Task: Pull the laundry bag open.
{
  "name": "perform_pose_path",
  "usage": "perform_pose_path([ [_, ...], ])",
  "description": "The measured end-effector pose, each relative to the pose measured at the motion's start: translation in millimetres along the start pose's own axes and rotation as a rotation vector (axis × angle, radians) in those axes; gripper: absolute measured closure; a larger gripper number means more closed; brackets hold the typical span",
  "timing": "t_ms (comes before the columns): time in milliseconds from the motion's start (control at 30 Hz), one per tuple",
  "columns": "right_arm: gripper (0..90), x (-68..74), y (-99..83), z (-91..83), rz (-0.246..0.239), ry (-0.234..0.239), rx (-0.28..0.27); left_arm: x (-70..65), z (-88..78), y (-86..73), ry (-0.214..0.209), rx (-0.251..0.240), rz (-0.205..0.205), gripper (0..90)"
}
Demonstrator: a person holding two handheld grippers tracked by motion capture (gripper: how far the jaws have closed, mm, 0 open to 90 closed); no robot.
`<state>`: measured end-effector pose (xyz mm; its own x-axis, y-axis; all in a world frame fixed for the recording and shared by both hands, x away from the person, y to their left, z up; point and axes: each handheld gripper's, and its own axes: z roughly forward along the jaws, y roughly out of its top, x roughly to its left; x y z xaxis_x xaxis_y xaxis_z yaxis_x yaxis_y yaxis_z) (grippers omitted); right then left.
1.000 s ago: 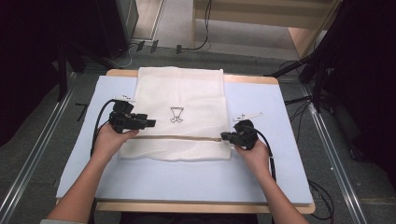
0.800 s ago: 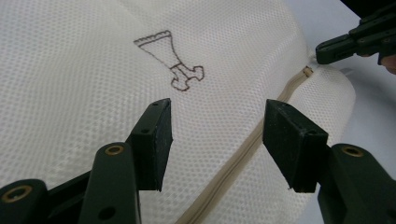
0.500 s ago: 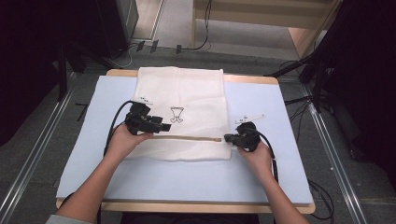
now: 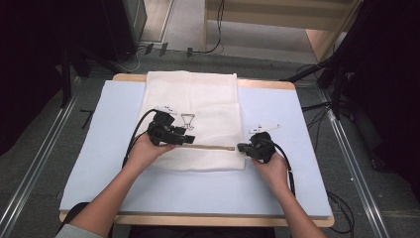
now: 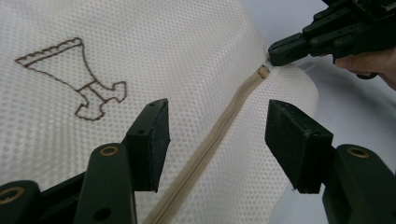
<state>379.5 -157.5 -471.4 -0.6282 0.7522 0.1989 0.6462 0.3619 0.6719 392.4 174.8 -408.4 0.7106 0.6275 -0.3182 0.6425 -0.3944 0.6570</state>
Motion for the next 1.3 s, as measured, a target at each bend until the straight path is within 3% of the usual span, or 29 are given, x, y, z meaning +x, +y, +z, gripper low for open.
perform_pose_path([
  [133,89.6,-0.5,-0.2,0.0,-0.004,0.001,-0.001,-5.0,6.0,4.1,-0.051,-0.001,-0.029,42.5],
  [433,89.1,-0.7,-1.2,-0.2,0.009,0.006,-0.005,-18.3,19.6,13.0,-0.053,0.027,0.020,53.5],
  [700,89.2,-0.5,-1.1,0.0,0.000,0.005,-0.006,-28.2,39.4,20.7,-0.081,0.032,0.042,62.0],
  [767,89.6,0.2,-1.1,0.0,-0.003,-0.002,-0.005,-30.0,44.3,20.8,-0.070,0.047,0.046,63.6],
  [867,89.8,0.9,-1.0,0.2,-0.013,-0.003,-0.005,-30.1,51.3,22.2,-0.065,0.068,0.016,62.9],
  [933,89.8,1.4,-1.0,0.1,-0.015,-0.006,-0.003,-28.4,56.3,23.9,-0.096,0.069,-0.025,61.1],
  [1067,90.0,1.3,-1.0,0.3,-0.021,-0.010,-0.004,-31.4,65.9,25.8,-0.090,0.098,-0.006,64.9],
  [1200,90.0,1.8,-0.8,0.2,-0.031,-0.011,-0.001,-33.3,73.3,26.4,-0.105,0.101,-0.017,69.6],
  [1300,90.0,0.5,-1.0,0.3,-0.011,-0.001,-0.003,-35.9,78.1,27.9,-0.098,0.109,-0.007,71.0],
])
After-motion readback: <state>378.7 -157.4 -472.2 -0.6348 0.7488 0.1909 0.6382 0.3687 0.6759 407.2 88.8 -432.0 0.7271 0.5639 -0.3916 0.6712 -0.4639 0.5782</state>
